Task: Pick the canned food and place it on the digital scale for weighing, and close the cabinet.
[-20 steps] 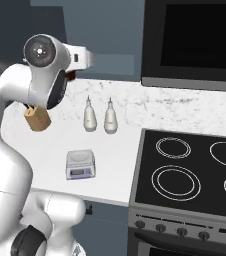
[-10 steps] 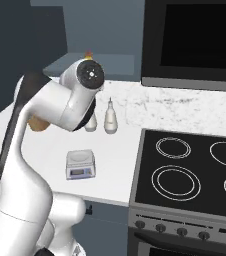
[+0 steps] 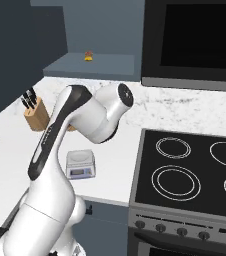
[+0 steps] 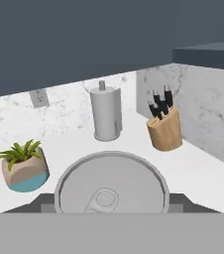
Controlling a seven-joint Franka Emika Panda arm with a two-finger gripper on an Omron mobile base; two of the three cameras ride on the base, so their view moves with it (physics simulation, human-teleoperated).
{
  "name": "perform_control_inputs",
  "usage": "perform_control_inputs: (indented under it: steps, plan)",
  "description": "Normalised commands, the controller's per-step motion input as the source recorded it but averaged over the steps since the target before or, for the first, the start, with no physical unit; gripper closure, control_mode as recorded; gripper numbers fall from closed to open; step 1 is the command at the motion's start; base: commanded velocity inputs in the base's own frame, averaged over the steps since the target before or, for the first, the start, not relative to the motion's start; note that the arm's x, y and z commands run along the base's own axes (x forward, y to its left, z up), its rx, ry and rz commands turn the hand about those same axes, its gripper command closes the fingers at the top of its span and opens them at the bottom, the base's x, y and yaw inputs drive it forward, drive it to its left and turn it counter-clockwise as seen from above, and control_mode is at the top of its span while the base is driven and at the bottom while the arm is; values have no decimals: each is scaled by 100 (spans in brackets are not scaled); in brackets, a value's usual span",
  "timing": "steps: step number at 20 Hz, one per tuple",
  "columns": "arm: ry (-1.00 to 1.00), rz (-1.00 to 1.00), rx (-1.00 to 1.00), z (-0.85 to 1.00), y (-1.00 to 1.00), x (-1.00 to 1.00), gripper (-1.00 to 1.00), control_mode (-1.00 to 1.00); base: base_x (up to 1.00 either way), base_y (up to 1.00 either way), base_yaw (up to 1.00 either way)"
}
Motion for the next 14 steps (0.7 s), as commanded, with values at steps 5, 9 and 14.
perform_control_inputs:
  steps: [5, 9, 14]
  plan:
    - [0, 25, 0, -80, 0, 11, 100, -100, 0, 0, 0]
    - [0, 17, 0, -71, 4, 13, 100, -100, 0, 0, 0]
    - [0, 3, 0, -47, 17, 23, 100, -100, 0, 0, 0]
